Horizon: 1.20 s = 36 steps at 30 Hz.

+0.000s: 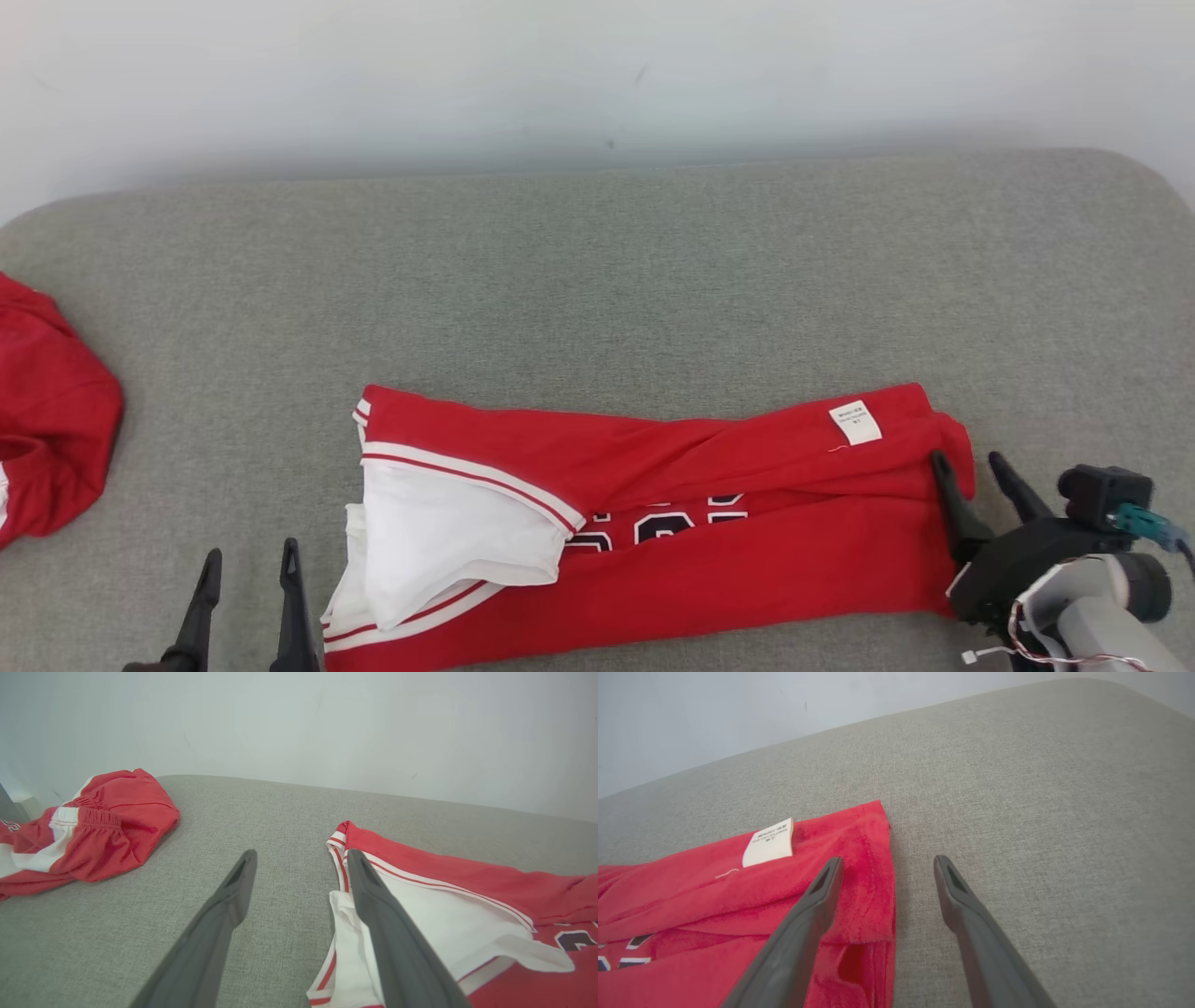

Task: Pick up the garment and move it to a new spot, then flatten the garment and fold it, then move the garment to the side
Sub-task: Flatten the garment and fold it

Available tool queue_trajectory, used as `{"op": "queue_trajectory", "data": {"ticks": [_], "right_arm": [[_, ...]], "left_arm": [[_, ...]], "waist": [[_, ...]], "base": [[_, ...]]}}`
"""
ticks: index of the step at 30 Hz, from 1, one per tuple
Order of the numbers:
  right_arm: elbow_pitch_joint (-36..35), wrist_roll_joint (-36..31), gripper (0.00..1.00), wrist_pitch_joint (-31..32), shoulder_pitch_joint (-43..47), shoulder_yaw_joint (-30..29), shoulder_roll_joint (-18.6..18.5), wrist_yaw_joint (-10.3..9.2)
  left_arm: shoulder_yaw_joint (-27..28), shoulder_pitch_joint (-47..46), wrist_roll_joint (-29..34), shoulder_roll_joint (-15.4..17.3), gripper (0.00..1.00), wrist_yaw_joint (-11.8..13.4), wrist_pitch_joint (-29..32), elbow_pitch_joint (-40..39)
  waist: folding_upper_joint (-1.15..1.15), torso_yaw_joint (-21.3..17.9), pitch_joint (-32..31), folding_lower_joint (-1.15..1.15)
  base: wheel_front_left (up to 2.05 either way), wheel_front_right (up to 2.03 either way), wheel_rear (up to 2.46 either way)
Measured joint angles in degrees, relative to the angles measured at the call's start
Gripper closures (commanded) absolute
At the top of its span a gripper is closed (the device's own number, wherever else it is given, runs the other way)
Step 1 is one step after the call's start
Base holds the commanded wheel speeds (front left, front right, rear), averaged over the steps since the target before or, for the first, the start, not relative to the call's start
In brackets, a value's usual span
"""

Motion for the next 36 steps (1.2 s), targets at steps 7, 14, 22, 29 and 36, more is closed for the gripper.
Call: {"op": "queue_trajectory", "data": {"ticks": [7,14,22,29,36], "right_arm": [[6.8,-0.2,0.00,2.3,-2.5,0.8,2.7,0.00],[10.0,1.4,0.71,3.1,-3.3,2.3,3.7,-0.01],[9.9,4.6,1.00,2.2,-3.4,4.5,3.7,0.00],[12.0,5.1,1.00,-0.3,-5.4,2.9,-1.5,0.01],[14.4,3.3,1.00,-2.2,-7.9,-0.6,-7.0,0.01]], "left_arm": [[1.3,0.7,3.4,-1.0,0.00,-0.9,0.0,1.2],[1.5,1.1,5.9,-1.2,0.00,-0.9,0.0,2.0],[1.0,1.6,5.7,-1.3,0.00,-0.7,0.0,2.9],[0.6,1.6,5.6,-1.3,0.00,-0.3,0.0,2.9],[0.6,1.9,5.6,-1.3,0.00,-0.2,0.0,2.9]], "waist": [[0.01,1.4,-0.3,0.00],[0.01,2.3,-0.6,0.00],[0.01,1.5,-1.1,0.01],[0.01,0.6,-1.6,0.01],[0.01,-0.3,-2.1,0.01]], "base": [[0.00,0.00,0.00],[0.00,0.00,0.00],[0.00,0.00,0.00],[0.00,0.00,0.00],[0.00,0.00,0.00]]}}
